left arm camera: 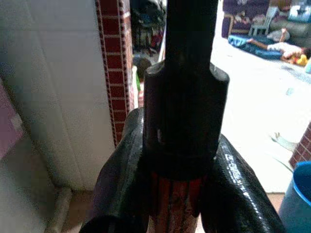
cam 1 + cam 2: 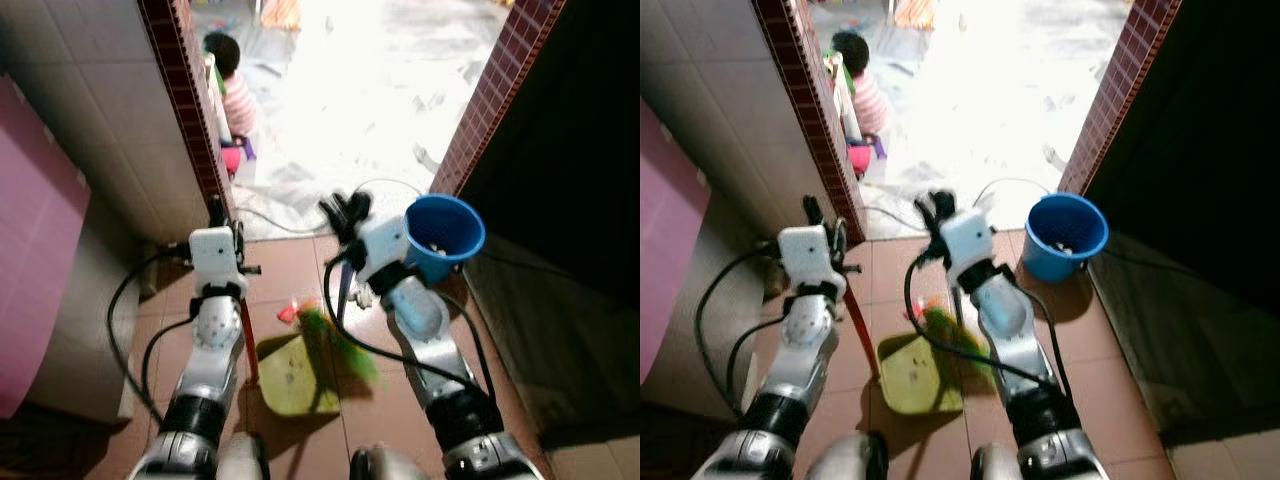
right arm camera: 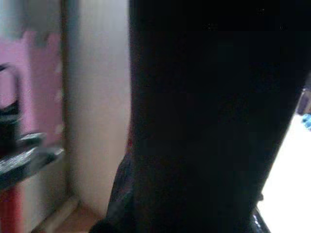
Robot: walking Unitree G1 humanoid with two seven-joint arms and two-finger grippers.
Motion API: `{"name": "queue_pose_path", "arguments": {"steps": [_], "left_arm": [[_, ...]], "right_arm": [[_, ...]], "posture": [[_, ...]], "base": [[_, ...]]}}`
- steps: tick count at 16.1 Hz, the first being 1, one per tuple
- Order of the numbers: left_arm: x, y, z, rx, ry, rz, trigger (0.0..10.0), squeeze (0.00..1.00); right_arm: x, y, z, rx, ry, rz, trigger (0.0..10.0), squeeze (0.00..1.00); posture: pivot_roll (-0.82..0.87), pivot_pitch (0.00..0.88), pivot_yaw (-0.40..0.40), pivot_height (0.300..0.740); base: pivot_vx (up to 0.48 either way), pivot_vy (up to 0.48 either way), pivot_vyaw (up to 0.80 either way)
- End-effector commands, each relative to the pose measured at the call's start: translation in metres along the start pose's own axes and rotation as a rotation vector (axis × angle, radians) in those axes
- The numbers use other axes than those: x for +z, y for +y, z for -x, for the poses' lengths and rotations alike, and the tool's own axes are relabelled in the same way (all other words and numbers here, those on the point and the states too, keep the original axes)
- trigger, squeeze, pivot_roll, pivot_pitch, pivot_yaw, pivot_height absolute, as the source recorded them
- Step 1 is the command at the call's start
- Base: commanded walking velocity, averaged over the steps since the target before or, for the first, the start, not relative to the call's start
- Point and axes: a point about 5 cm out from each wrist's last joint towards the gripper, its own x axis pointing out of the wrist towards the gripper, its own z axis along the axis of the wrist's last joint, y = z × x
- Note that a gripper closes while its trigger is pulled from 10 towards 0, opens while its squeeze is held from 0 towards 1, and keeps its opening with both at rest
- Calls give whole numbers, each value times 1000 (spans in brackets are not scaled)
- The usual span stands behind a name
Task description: Sweep floor
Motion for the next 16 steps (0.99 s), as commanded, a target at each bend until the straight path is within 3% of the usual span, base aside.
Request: {"name": "queue_pose_path", "arguments": {"steps": [1, 4, 7, 10, 16], "left_arm": [[21, 2, -4, -7, -90, -6, 10000, 0], [28, 0, -8, -33, -104, -6, 10000, 0], [34, -10, -15, -56, -99, 13, 10000, 0], [35, -17, -14, -82, -101, 22, 10000, 0], [34, -19, -14, -95, -90, 27, 10000, 0]], "right_arm": [[21, -9, -4, -49, -84, 71, 10000, 0], [25, -15, -6, -84, -72, 82, 10000, 0], [30, -17, -14, -64, -87, 155, 10000, 0], [29, -21, -17, -69, -80, 164, 10000, 0], [30, -19, -18, -60, -80, 181, 10000, 0]], "posture": [[-38, 64, 31, 740], [-45, 52, 32, 740], [-57, 50, 28, 740], [-56, 58, 27, 740], [-57, 65, 25, 740]], "base": [[0, 0, 0], [0, 0, 0], [0, 0, 0], [0, 0, 0], [261, 0, 0]]}}
